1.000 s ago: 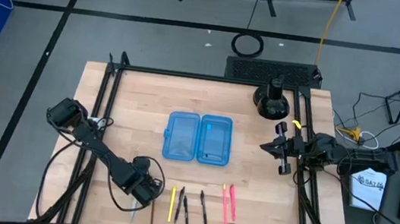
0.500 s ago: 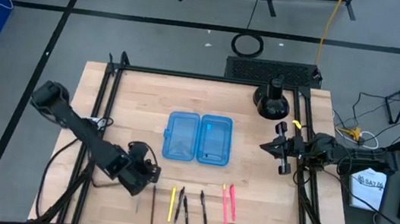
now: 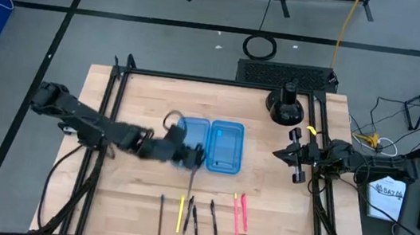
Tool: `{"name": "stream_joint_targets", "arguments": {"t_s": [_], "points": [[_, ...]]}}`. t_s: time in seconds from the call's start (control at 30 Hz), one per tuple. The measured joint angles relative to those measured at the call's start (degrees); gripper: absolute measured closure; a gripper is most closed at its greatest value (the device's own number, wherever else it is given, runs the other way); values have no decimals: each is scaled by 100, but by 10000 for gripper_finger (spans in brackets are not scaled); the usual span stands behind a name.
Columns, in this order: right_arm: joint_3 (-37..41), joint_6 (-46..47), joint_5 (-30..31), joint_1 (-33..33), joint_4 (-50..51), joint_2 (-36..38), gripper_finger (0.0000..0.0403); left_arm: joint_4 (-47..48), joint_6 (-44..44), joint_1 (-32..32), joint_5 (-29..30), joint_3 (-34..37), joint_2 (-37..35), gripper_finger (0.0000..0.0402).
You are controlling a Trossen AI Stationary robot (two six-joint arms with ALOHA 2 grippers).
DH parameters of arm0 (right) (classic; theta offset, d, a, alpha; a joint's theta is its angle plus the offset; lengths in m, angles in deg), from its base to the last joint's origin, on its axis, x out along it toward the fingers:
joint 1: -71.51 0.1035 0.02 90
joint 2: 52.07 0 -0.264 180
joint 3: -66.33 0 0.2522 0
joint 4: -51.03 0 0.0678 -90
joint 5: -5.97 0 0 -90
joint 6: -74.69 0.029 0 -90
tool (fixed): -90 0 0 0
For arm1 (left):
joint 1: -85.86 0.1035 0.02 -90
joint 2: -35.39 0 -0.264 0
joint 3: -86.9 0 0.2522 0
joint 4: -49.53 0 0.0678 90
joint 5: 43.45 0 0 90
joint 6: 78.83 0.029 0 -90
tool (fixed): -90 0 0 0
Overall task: Pick & place school supplies into a supply box
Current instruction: Put the scissors into the supply box
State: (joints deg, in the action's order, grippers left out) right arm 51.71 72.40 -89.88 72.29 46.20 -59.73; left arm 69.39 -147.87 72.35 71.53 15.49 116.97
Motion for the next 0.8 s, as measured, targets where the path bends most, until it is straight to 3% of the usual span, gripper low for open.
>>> {"name": "stream_joint_targets", "arguments": {"t_s": [0.27,0.37,0.47,0.57,0.8], "points": [[1,62,-8,1,6,-6,403,-157,511,1242,-757,-79,347,320],[0,160,-20,0,41,-16,403,-219,578,1523,-1048,-477,828,320],[0,198,-7,2,21,-61,403,-5,756,1732,-1476,-1219,1535,320],[0,203,-4,2,-13,-129,403,851,898,1867,-1829,-2173,2263,320],[0,203,-20,4,-5,-210,403,2347,852,1998,-2024,-3946,3697,320]]}}
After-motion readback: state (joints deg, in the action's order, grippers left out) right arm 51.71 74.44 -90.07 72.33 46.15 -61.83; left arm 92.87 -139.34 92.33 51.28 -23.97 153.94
